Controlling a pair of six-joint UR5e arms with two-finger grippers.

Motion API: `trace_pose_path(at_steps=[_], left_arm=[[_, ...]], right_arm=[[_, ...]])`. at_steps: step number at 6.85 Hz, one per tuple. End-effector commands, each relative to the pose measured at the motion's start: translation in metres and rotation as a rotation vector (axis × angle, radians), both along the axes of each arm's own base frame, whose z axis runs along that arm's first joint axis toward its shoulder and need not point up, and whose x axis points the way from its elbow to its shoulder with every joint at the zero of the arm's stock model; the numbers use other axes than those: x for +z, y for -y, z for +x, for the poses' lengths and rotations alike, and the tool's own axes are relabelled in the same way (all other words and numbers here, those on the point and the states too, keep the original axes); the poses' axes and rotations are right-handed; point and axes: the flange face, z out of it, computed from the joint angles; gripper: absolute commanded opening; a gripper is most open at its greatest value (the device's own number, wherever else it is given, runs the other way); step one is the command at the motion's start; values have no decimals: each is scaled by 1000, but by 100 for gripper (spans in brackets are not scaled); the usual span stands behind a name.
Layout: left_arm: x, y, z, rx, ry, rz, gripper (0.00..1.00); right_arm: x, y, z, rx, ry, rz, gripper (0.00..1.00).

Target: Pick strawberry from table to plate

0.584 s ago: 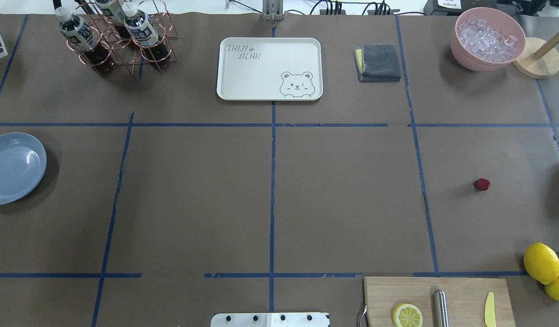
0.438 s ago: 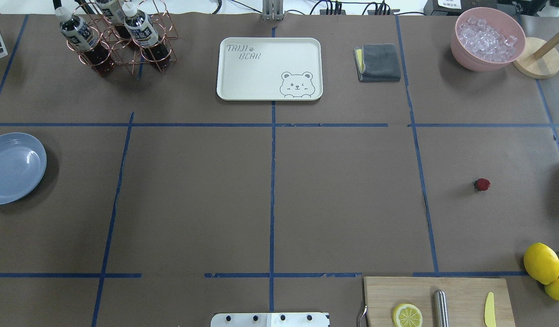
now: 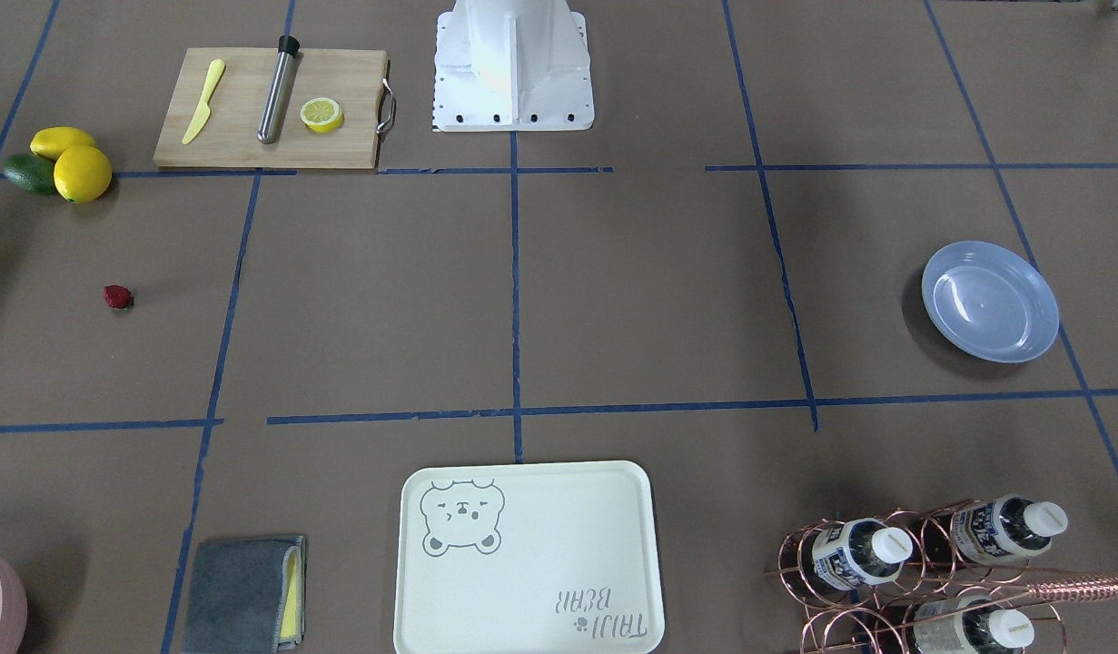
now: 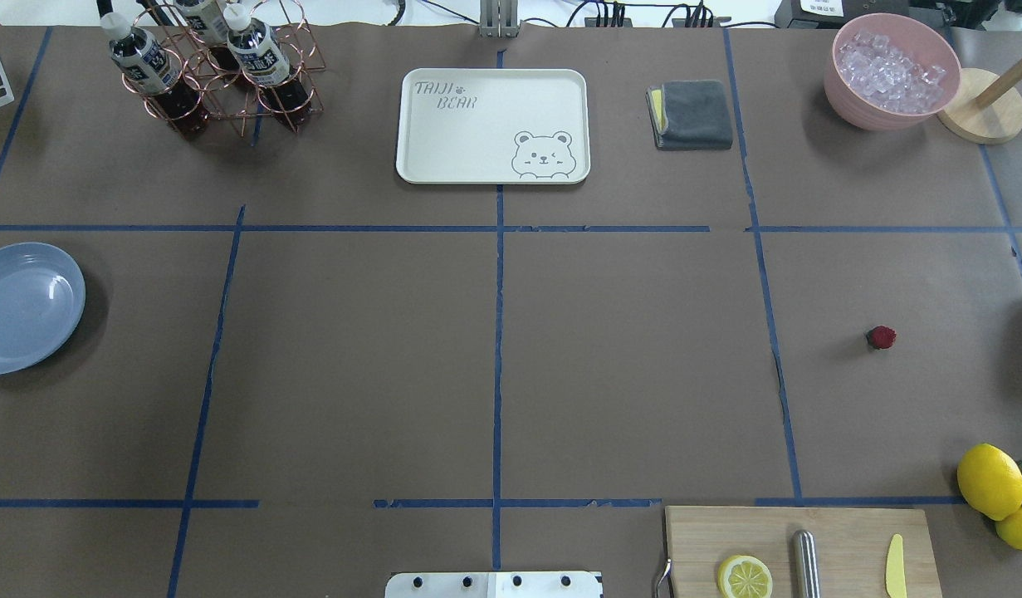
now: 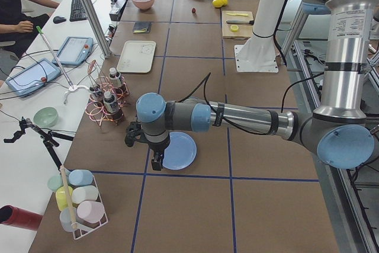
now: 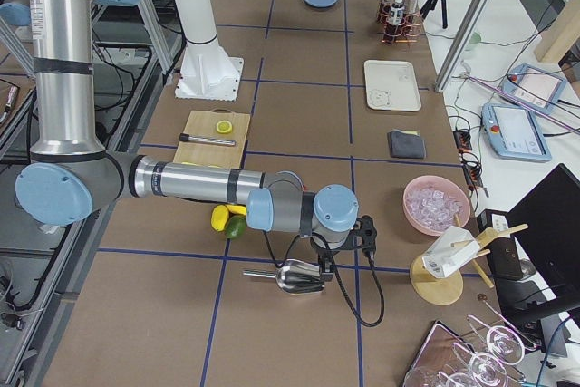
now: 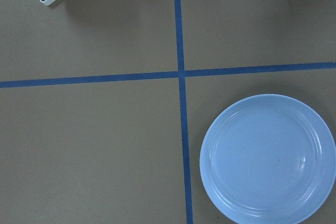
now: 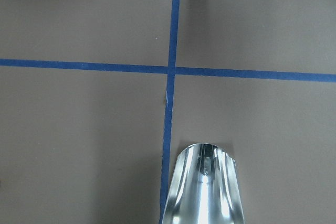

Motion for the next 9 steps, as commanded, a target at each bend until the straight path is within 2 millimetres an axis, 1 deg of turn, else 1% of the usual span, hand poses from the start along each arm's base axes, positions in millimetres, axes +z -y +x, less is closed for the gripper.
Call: trace_pose_path(at_steps=[1, 2, 3, 4, 6, 7, 8, 9], left_arm=[[25, -13, 26, -30, -15, 3, 100], [39, -36, 51, -78, -35, 7, 100], [64, -49, 74, -97, -59, 13, 100], [96, -55, 86, -95, -73, 38, 100], [102, -63, 139, -142, -104, 13, 100], [117, -65, 144, -149, -81, 30, 96], [119, -62, 146, -147, -77, 28, 93], [120, -62, 148, -143, -76, 27, 89]], right_arm=[[-7, 4, 0, 1, 1, 14, 100], [-7, 4, 0, 2, 3, 13, 100], [-9, 5, 0, 1, 2, 19, 100], [-14, 10, 0, 2, 2, 27, 100], [-15, 11, 0, 2, 4, 30, 100], [-16, 11, -1, 1, 2, 31, 100], [-20, 16, 0, 2, 2, 39, 100], [-20, 16, 0, 3, 2, 38, 100]])
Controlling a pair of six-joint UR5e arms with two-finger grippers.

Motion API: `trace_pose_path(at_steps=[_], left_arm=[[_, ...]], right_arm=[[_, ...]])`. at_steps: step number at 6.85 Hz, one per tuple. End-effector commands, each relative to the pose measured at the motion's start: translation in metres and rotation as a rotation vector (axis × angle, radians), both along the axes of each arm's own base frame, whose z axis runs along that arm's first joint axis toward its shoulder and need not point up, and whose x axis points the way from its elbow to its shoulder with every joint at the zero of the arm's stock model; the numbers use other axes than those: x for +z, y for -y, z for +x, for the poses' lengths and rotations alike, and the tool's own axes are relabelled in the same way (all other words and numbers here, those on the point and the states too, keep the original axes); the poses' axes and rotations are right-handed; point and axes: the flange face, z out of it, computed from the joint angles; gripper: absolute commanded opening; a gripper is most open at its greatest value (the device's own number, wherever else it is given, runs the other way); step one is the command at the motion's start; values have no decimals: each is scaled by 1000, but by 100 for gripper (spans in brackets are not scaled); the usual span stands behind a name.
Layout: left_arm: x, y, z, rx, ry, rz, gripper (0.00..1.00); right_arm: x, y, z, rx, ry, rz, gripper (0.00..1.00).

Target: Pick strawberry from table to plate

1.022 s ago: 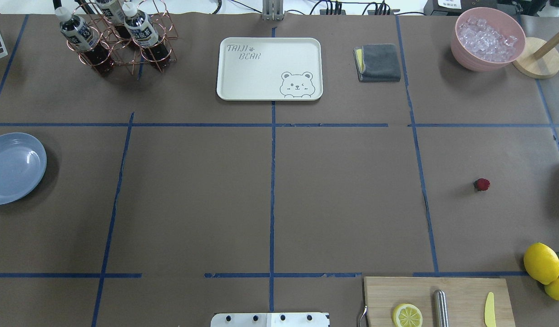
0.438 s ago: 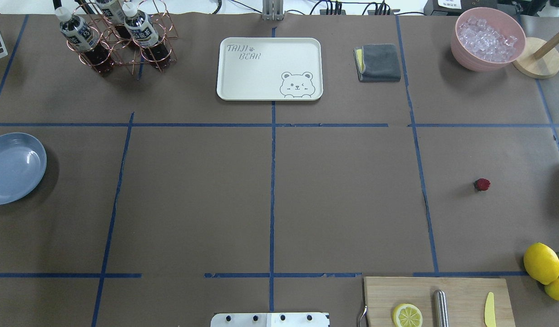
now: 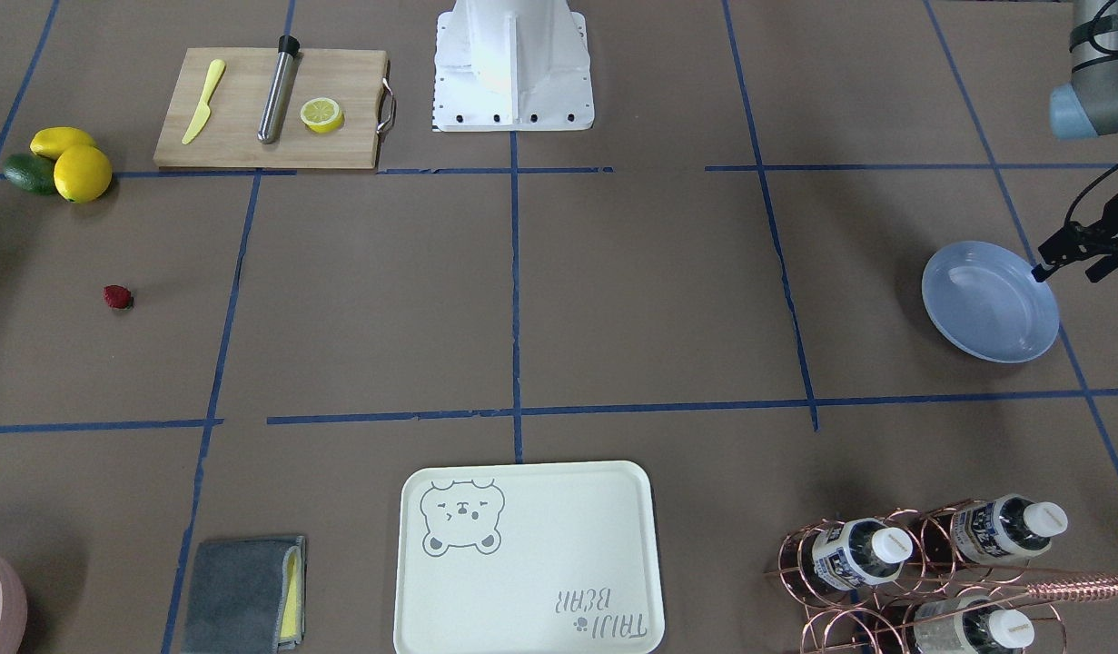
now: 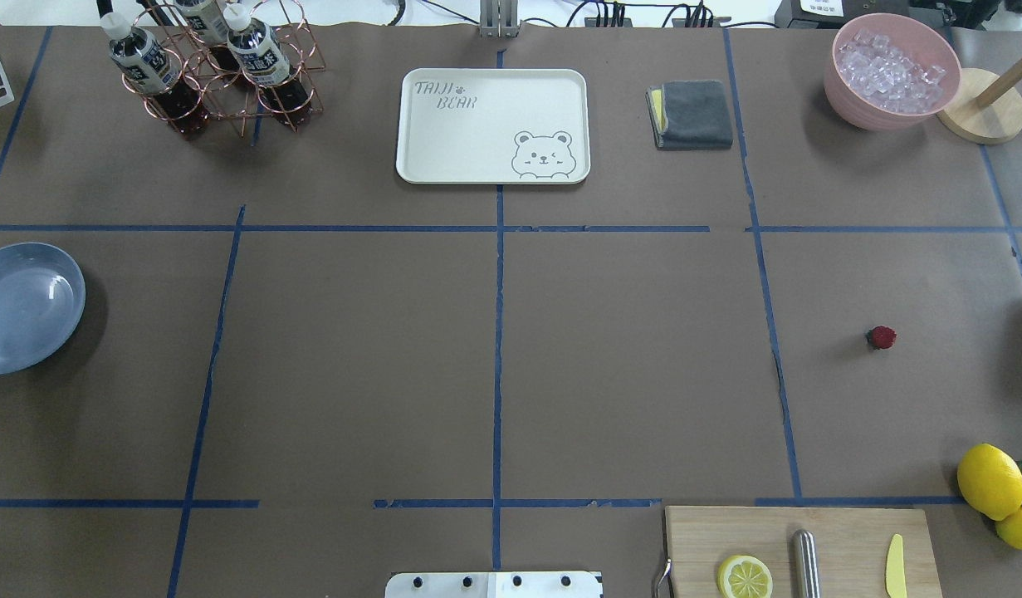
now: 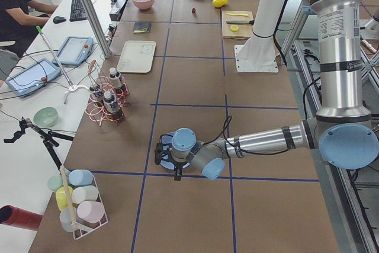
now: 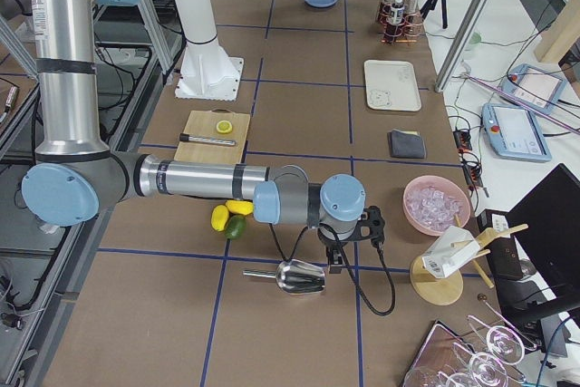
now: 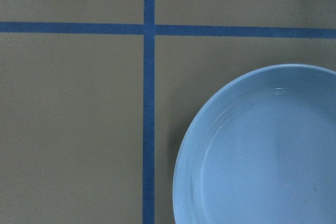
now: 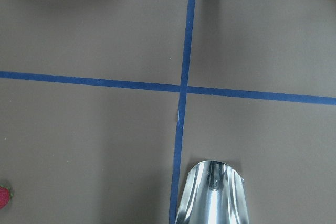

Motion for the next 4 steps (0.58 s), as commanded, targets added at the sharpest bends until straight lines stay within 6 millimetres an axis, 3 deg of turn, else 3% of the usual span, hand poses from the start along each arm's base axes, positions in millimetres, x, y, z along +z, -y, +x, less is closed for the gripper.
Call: trace_pose_path(at_steps=[1, 2, 4], left_arm=[[7, -1, 9, 14, 6, -7, 87], [8, 4, 16, 19, 17, -4, 85], [17, 4, 24, 34, 27, -15, 64]], right_arm=[[-1, 1, 0, 1, 0, 0, 100], [-1, 1, 0, 1, 0, 0, 100], [-3, 2, 0, 1, 0, 5, 100]])
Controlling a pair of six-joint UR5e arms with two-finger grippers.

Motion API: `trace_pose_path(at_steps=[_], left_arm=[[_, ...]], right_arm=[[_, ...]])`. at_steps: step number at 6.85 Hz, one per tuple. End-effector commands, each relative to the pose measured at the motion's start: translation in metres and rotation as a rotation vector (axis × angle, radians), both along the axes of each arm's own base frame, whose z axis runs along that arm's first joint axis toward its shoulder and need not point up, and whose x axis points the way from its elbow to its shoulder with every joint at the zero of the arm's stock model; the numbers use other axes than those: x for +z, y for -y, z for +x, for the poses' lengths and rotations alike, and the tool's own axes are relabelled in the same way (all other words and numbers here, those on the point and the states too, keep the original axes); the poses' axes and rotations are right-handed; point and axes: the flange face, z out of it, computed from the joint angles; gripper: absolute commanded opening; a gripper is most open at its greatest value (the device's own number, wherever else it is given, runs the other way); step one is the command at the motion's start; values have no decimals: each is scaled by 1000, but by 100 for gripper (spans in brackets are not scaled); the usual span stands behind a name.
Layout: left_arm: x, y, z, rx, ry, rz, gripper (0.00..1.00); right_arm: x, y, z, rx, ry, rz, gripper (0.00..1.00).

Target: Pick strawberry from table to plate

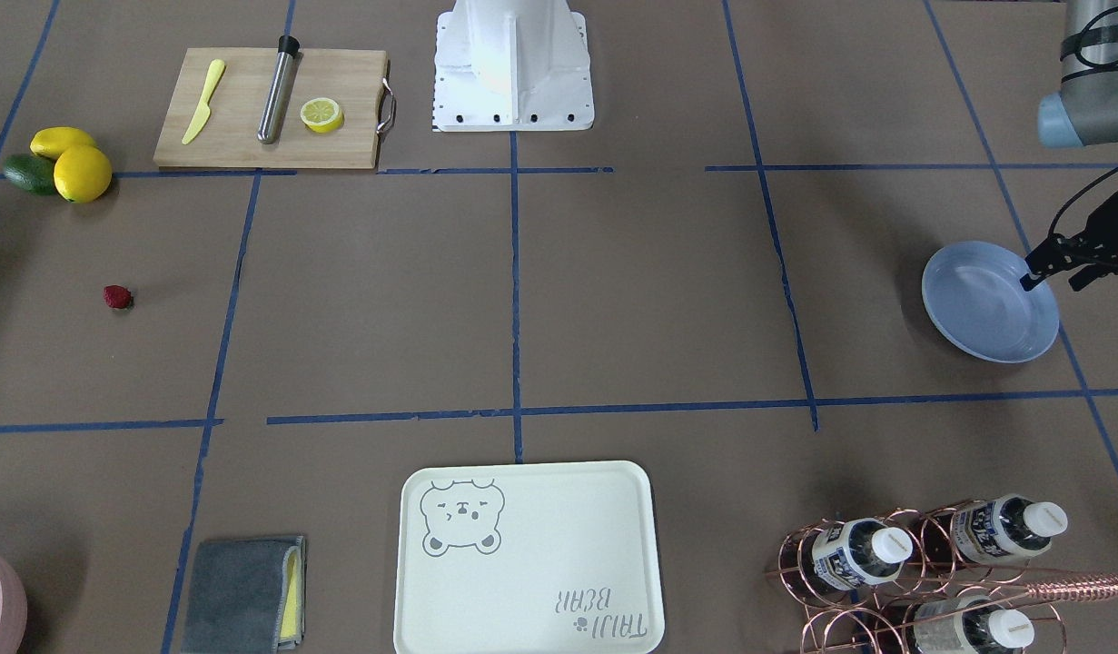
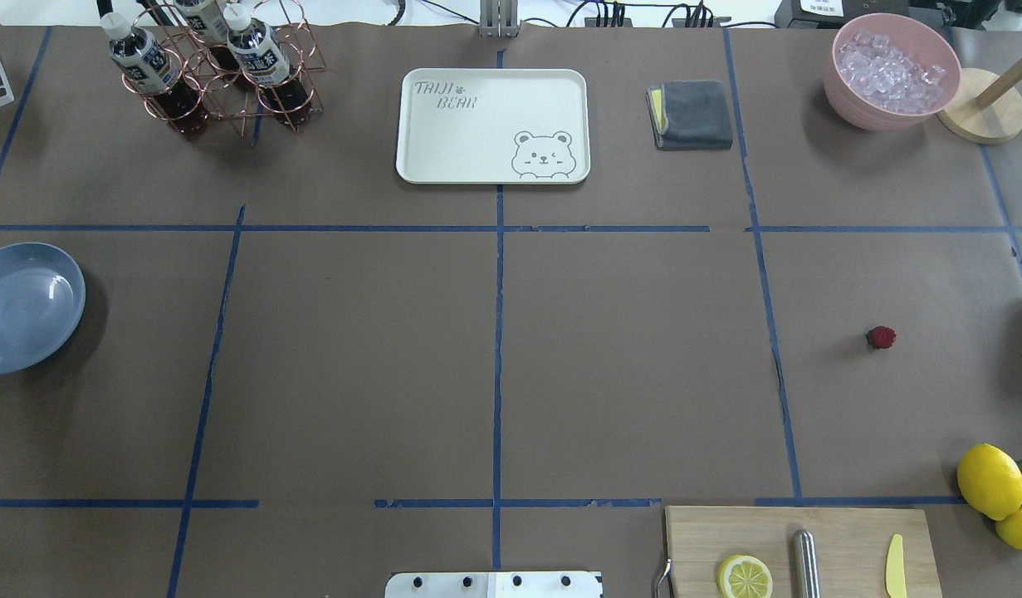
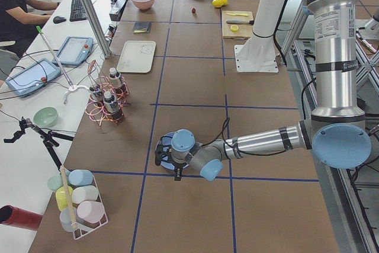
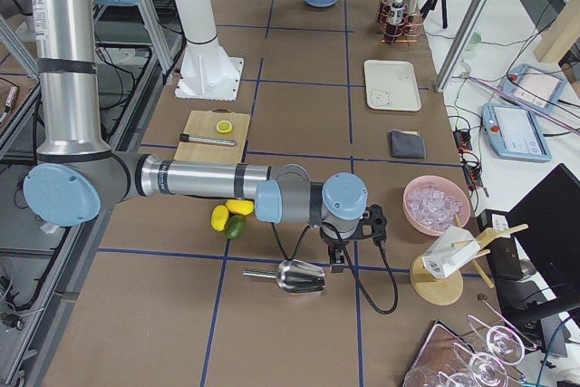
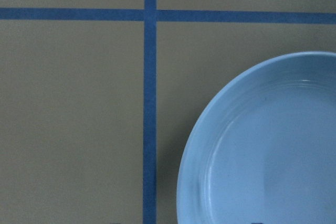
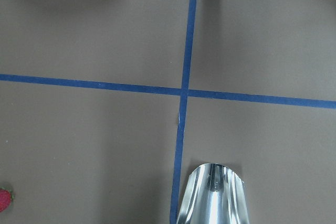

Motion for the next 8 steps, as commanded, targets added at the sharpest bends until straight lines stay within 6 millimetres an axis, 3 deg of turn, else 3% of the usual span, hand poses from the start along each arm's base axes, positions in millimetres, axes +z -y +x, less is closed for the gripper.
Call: trace_pose_path(at_steps=[1, 2, 4, 6, 8], left_arm=[[8, -1, 3, 6, 9, -13, 52], [10, -2, 4, 8, 10, -16, 41], [10, -2, 4, 9, 11, -16, 0], [2, 1, 5, 12, 2, 1, 0], [-31, 11, 4, 6, -18, 25, 0]], right_arm=[[-2, 1, 0, 0, 1, 4, 100], [-3, 2, 0, 0, 0, 5, 100], [-4, 3, 0, 0, 1, 8, 100], [-4, 3, 0, 0, 0, 8, 100], [-3, 3, -1, -1, 0, 7, 100]])
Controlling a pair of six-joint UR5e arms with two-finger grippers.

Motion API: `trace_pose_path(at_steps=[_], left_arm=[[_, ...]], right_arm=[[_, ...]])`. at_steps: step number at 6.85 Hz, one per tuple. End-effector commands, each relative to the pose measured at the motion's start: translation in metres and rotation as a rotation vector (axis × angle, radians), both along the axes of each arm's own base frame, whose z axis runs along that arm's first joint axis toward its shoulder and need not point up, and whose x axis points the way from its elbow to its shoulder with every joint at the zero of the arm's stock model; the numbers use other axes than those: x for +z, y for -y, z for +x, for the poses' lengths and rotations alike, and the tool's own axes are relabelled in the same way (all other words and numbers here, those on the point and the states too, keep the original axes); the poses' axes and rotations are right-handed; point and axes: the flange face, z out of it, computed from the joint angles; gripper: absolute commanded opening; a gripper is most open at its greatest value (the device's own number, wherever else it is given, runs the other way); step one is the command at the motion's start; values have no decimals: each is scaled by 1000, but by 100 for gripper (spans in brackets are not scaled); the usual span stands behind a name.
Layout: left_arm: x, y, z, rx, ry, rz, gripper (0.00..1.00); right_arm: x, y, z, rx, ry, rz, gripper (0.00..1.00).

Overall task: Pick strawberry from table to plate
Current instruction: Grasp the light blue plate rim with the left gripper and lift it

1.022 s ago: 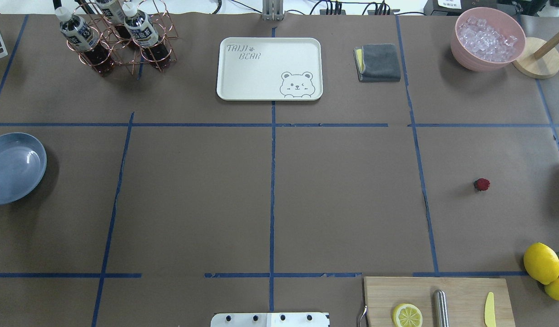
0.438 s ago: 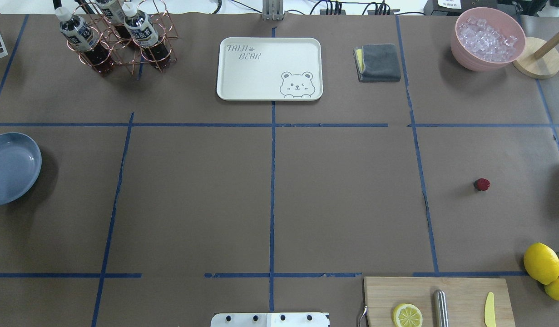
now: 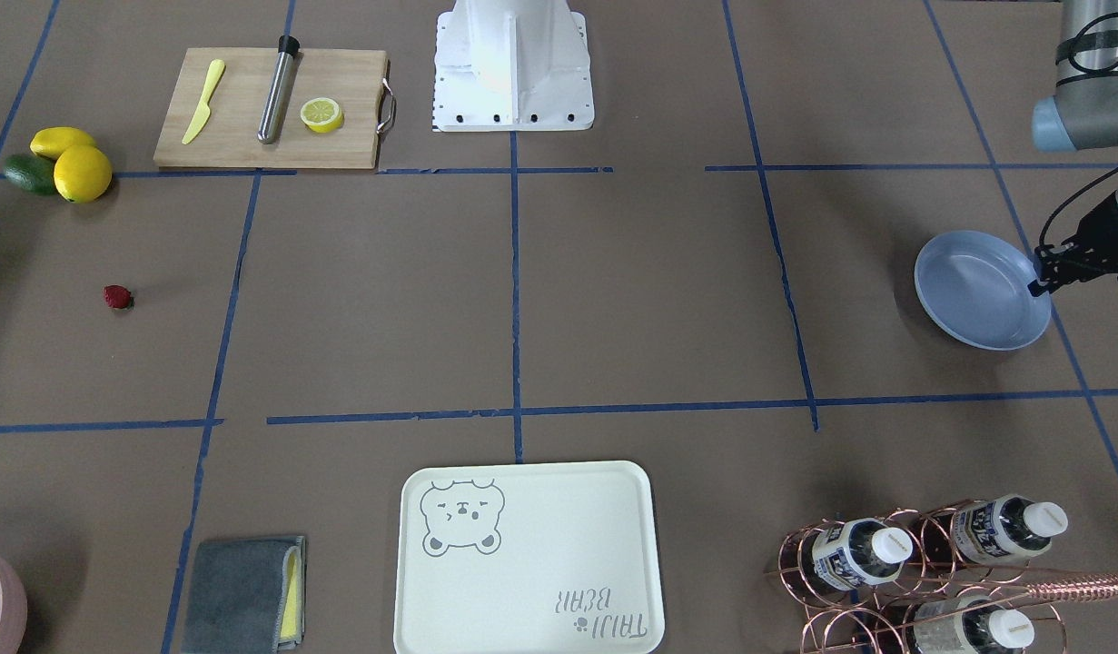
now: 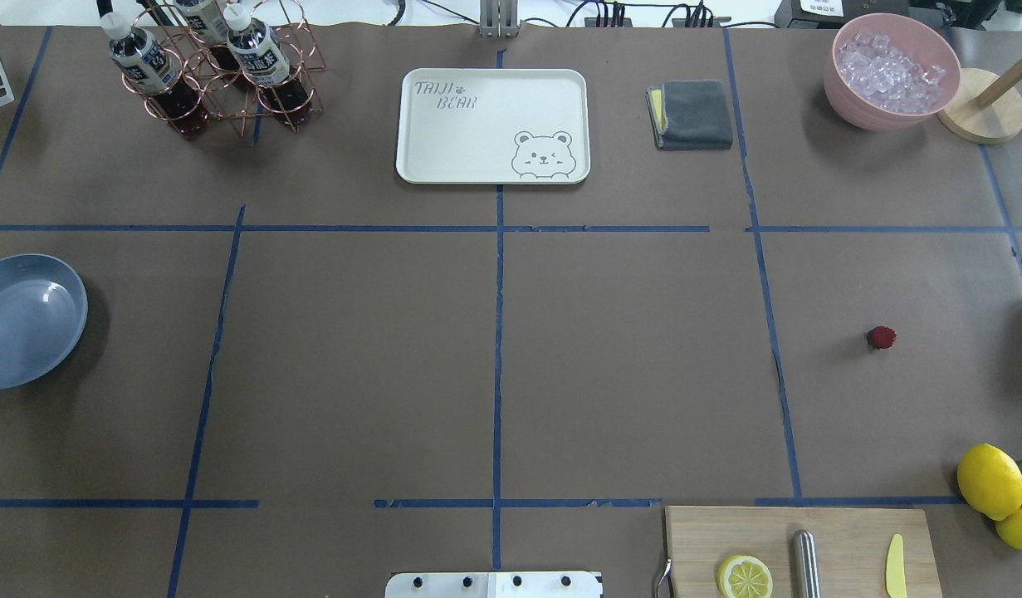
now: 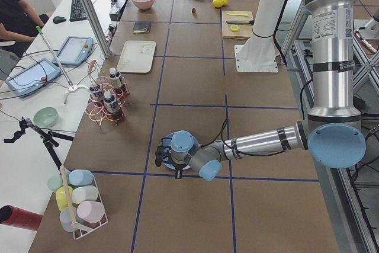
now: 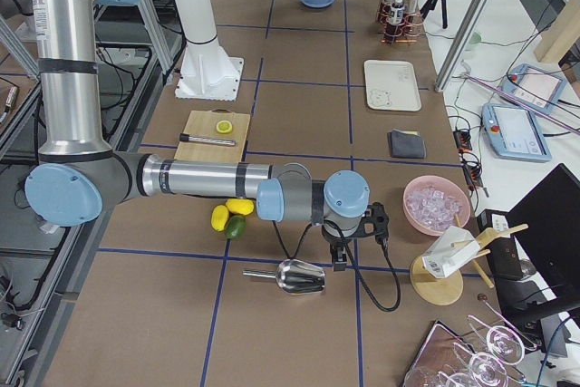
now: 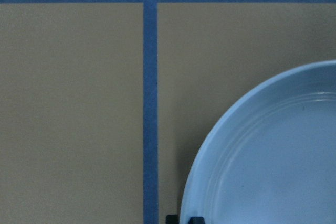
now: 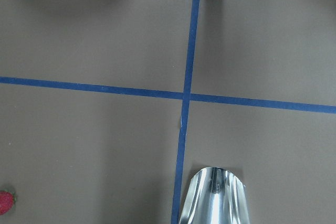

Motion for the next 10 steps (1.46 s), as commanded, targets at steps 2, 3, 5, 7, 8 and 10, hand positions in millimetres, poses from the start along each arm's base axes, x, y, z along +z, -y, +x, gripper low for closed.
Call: trace_pose_path(at_steps=[2, 3, 5, 7, 8, 10], left_arm=[[-89, 54, -31, -81, -29, -49, 0], [-148, 70, -29, -85, -24, -63, 0], [-235, 102, -19, -101, -36, -96, 0], [-300, 102, 39, -200, -187, -221, 0], [-330, 73, 106, -186, -265, -300, 0], [-391, 31, 214, -183, -379, -421, 0]], right_arm=[[0, 0, 0, 0, 0, -1, 100], [-1, 1, 0, -2, 0, 6, 100], [-12, 5, -1, -3, -1, 31, 100], [-37, 22, -1, -6, 8, 82, 100], [-30, 19, -3, -7, 2, 70, 100], [-37, 24, -3, -10, 2, 85, 100]])
